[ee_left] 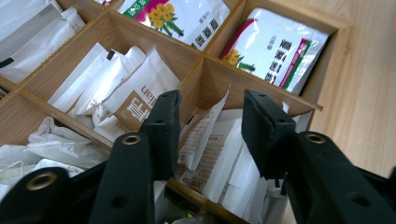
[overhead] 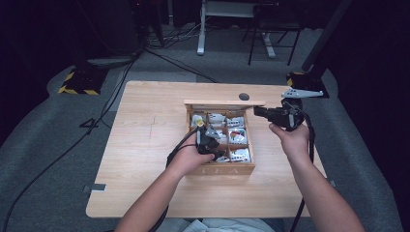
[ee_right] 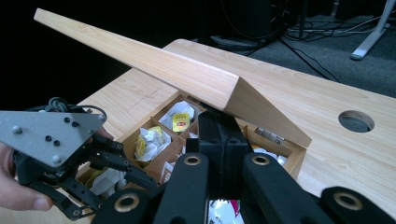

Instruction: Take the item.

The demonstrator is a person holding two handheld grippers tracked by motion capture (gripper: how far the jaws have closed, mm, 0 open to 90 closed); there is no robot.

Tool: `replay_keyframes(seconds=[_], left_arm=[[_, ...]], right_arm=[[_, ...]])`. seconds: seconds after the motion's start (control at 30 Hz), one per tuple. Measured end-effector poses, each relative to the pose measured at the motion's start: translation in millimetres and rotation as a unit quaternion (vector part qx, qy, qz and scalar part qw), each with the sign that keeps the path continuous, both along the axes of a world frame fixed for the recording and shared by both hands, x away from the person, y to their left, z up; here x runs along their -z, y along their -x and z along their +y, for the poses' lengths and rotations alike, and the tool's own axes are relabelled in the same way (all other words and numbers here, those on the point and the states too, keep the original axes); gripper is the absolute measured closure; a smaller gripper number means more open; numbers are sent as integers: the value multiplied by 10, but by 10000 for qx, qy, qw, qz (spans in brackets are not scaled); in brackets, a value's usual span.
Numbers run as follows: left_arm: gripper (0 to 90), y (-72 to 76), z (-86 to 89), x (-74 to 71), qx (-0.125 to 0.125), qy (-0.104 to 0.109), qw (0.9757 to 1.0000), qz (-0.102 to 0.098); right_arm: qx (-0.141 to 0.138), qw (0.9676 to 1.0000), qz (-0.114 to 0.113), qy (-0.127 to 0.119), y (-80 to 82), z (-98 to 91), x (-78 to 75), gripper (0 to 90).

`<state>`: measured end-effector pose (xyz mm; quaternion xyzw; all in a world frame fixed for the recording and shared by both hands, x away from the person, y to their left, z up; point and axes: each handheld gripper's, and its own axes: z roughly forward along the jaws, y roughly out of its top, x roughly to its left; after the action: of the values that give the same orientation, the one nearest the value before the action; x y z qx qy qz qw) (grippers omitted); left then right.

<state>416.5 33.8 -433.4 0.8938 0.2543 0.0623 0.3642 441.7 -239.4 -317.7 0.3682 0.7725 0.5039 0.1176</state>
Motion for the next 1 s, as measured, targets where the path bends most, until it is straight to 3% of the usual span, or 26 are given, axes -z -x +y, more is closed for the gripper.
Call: replay_keyframes(seconds=[0.23,0.53,0.77,1.0], left_arm=[[692,-8,-26,28,21,-310,9995,22],[762,-5,-52,42,44,-521,9986,-9],[891,-22,-7,55,81,-407,9991,-30],[900,-20,15,55,72,-325,9994,-19]], right_arm=[[-10,10000,-3,2,1,-3,5,899],[-28,10000,6,-2,-1,0,24,899],[-49,10000,21,15,0,4,39,899],[-45,10000,17,14,-5,4,41,899]])
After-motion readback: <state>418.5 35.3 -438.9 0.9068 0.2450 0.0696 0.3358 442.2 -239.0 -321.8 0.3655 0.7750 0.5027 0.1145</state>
